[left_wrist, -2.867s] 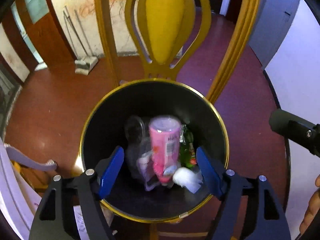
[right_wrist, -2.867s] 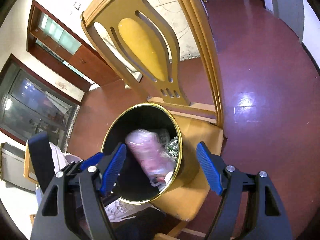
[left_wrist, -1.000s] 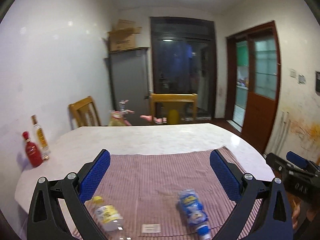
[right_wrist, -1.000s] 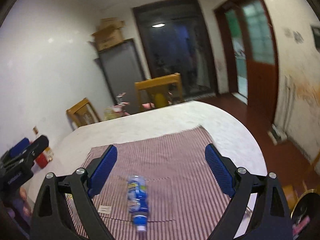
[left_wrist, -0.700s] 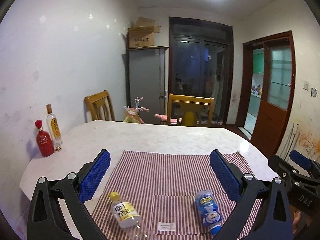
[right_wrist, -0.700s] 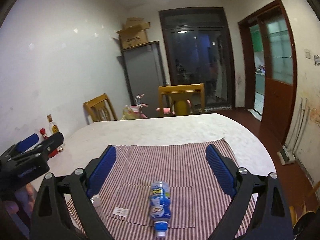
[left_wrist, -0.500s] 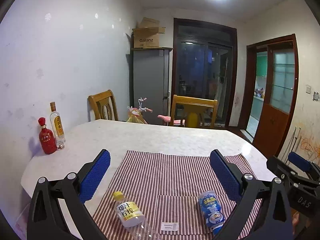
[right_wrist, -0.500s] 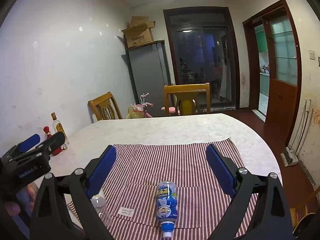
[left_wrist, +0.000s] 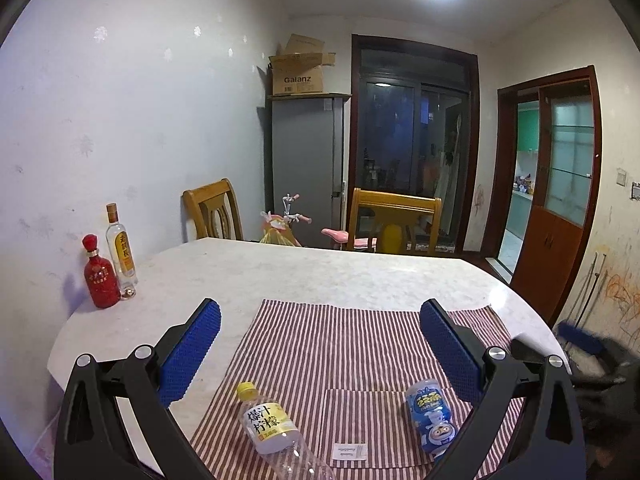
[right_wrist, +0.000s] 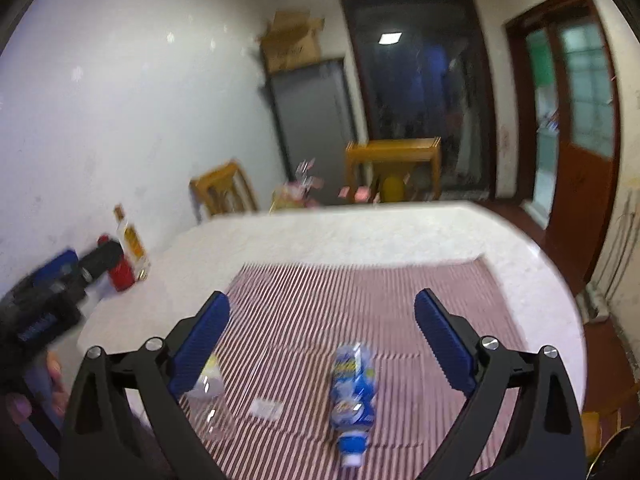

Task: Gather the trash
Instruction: 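Grasp the blue bottle with the right tool while the left tool grasps the lemon-label bottle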

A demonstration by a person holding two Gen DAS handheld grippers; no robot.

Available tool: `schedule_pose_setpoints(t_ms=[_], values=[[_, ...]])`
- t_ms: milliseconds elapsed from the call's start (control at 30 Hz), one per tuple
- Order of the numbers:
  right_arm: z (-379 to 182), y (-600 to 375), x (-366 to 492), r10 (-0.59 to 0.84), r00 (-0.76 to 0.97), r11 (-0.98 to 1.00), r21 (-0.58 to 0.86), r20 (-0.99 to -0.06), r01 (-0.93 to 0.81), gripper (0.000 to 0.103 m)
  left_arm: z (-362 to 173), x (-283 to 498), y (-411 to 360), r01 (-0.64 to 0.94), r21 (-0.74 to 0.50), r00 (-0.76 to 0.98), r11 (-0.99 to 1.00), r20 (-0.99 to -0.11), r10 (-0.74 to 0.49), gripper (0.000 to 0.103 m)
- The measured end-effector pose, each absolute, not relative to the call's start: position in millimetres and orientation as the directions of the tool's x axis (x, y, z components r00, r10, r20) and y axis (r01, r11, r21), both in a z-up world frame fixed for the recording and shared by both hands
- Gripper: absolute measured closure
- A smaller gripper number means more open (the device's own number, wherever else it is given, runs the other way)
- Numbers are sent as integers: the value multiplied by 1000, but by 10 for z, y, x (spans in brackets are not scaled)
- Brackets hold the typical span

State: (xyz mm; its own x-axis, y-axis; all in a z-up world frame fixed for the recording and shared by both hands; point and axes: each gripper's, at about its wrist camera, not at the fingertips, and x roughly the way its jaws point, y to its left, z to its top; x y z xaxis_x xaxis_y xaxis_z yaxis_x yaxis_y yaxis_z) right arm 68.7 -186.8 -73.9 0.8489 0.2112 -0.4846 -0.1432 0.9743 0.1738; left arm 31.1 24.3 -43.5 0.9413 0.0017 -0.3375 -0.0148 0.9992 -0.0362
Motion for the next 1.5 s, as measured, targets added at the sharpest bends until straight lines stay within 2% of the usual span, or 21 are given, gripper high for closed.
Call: schedule_pose_setpoints(t_ms=[100,267,433,467,533,733,833,933,1233,1333,1500], values=[[-1083,-1754,996,242,746,970,175,-621,-169,9,-458,324,285,-34,-23,940,999,-340,24,6],[-1848,-1617,1556,197,515,980,149,-834,-134,12,-609,408,482,-110,-6,918,994,-384,99,6],[-2303,-1535,1784,138,404,989,107,-904,-98,18,-893,581,824,-215,-24,851,976,-495,175,6],[-2354,-1529,1798,114,398,992,86,-910,-89,21,-944,608,872,-228,-29,839,973,-513,181,6],[-2426,-1550,1817,92,370,995,68,-925,-77,35,-1091,687,972,-257,-36,806,966,-559,194,6],[-2656,-1566,1817,52,347,997,29,-937,-71,46,-1579,949,981,-286,-11,718,958,-664,207,6],[-2670,-1576,1796,54,365,996,23,-929,-89,47,-1879,1104,895,-282,-3,657,959,-729,191,6],[-2596,-1643,1759,115,370,992,88,-922,-89,48,-2118,1247,774,-294,46,597,955,-771,222,6],[-2082,-1966,1531,188,471,982,179,-862,-65,47,-2615,1646,552,-327,141,470,934,-834,290,7],[-1943,-2004,1439,210,496,977,203,-843,-69,48,-2583,1693,558,-352,156,473,923,-821,319,7],[-1787,-2045,1487,240,529,969,237,-814,-75,47,-2864,1780,646,-289,40,350,957,-926,144,23]])
